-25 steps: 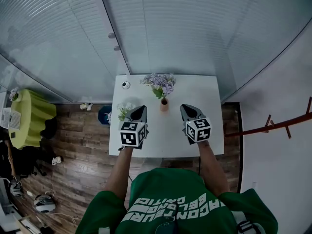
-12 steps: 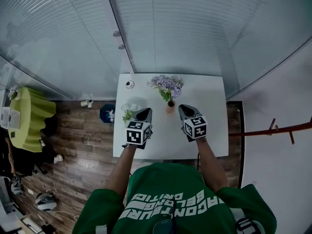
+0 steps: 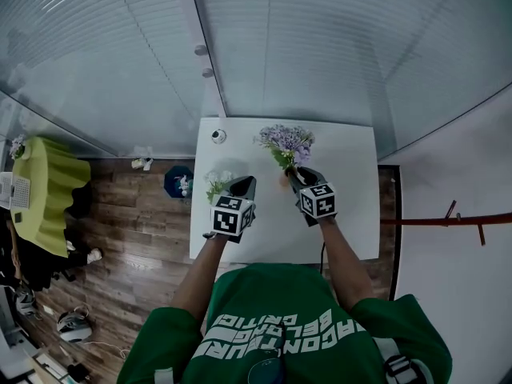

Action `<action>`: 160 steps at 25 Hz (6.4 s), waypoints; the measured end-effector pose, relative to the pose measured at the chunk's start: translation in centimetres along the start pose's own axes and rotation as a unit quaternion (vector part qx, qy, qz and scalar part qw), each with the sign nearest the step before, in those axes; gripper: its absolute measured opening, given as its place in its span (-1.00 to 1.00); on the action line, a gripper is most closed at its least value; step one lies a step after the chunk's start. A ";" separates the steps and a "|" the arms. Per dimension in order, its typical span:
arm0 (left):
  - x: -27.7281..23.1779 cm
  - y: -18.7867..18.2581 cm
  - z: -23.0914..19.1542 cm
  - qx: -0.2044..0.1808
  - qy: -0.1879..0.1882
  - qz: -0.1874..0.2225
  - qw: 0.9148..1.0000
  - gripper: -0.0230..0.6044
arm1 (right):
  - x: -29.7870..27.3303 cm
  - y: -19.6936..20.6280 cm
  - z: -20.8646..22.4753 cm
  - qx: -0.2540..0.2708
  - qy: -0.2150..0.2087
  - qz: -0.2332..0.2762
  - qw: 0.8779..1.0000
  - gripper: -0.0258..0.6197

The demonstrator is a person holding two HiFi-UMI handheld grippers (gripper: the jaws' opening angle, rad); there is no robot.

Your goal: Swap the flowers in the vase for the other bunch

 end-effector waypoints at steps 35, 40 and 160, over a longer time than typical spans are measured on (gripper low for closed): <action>-2.3 -0.7 -2.0 -0.006 0.032 -0.027 0.999 -0.93 | -4.1 -1.5 0.5 0.039 0.017 -0.056 0.998 -0.82; -2.2 -0.8 -1.2 -0.008 0.020 -0.024 0.999 -0.93 | -3.9 -1.8 0.7 0.038 0.007 -0.047 0.998 -0.82; -18.4 1.0 27.5 -0.036 0.034 -0.052 0.997 -0.93 | 11.6 18.9 28.2 -0.223 -0.008 -0.250 0.942 -0.65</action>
Point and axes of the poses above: the fingertips, and each gripper's own axes: x backward along the fingers, z to its right, y out of its underside, the point moved 6 cm from there along x, backward along the fingers
